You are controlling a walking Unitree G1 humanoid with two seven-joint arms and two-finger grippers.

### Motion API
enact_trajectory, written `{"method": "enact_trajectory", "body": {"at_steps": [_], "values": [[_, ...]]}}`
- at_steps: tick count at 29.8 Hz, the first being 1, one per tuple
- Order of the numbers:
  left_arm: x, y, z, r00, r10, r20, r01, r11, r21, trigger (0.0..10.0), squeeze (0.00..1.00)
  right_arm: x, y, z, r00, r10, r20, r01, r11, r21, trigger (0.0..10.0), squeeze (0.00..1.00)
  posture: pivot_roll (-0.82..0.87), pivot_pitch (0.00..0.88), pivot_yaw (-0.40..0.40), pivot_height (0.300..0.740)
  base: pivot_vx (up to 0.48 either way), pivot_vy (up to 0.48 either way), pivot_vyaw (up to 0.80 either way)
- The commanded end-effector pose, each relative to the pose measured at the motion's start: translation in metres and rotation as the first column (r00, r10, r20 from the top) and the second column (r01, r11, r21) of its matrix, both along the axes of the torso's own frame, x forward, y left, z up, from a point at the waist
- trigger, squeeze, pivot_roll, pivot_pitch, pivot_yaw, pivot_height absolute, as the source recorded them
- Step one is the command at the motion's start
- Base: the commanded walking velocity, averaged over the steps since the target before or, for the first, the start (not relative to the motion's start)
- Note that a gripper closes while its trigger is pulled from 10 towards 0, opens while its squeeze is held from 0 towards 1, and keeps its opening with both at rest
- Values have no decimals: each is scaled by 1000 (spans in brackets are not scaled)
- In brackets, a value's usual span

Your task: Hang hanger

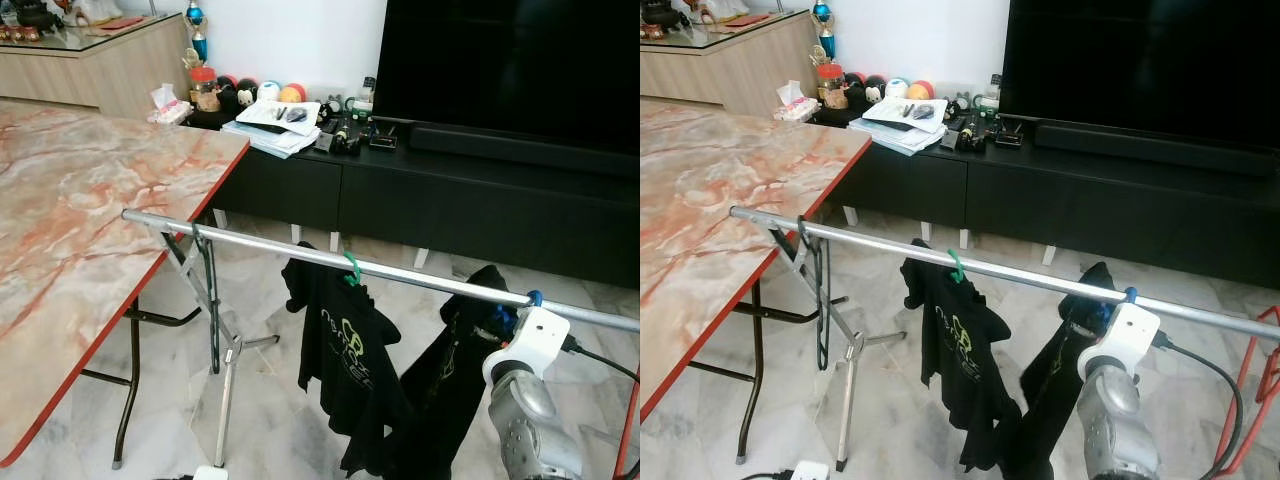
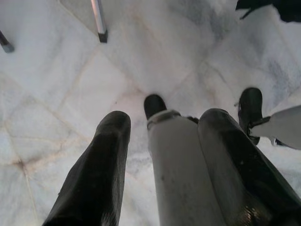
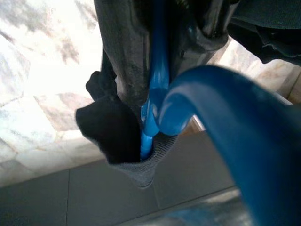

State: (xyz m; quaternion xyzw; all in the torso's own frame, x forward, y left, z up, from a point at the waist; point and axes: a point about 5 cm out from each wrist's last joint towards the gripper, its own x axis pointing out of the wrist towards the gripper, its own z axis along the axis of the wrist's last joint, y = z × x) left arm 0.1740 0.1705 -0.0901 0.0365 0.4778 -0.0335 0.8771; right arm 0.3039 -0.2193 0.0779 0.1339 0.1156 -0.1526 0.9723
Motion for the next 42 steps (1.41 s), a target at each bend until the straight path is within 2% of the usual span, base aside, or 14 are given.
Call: {"method": "enact_trajectory", "body": {"at_steps": [1,6,8,13,17,26,28,29,34,35,37,42], "values": [[-7,-3,-3,1000,-18,-20,18,1000,7,10000,0,1,3,12,998,16,67,-14,999,-34,0,0,15,56,2,740,0,0,0],[-11,-3,-5,999,-18,-26,18,1000,8,10000,0,-2,6,15,994,26,109,-21,998,-52,0,0,14,55,-1,740,0,0,0],[-6,4,-2,1000,-10,-16,10,1000,13,10000,0,-3,9,22,984,33,172,-24,998,-52,0,0,14,54,-2,740,0,0,0],[-4,11,-1,1000,-6,-12,6,1000,17,10000,0,0,7,24,982,40,185,-27,997,-68,0,0,17,54,-3,740,0,0,0],[6,12,4,1000,-6,3,6,1000,16,10000,0,-2,5,23,983,38,179,-26,997,-73,0,0,16,55,-8,740,0,0,0],[11,8,6,1000,-12,14,12,1000,8,10000,0,-32,4,3,992,4,127,4,998,-66,0,0,12,60,-10,740,0,0,0],[16,6,8,1000,-17,25,17,1000,5,10000,0,-38,3,1,992,-8,125,16,998,-61,0,0,10,61,-10,740,0,0,0],[23,4,11,999,-21,40,21,1000,2,10000,0,-42,4,-1,992,-6,124,14,998,-64,0,0,12,61,-11,740,0,0,0],[37,0,18,998,-20,63,21,1000,-2,10000,0,-51,6,-2,992,-4,127,12,998,-63,0,0,12,61,-12,740,0,0,0],[40,0,20,997,-19,68,19,1000,-2,10000,0,-54,8,-11,998,22,64,-17,997,-70,2118,0,9,61,-11,740,0,0,0],[47,-4,23,997,-28,75,28,1000,1,10000,0,-59,9,-29,997,54,-50,-59,993,-98,10000,0,5,60,-10,740,0,0,0],[53,-14,26,996,-41,77,42,999,-6,10000,0,-60,4,-38,997,2,-78,-6,998,-58,10000,0,11,59,-8,740,0,0,0]]}}
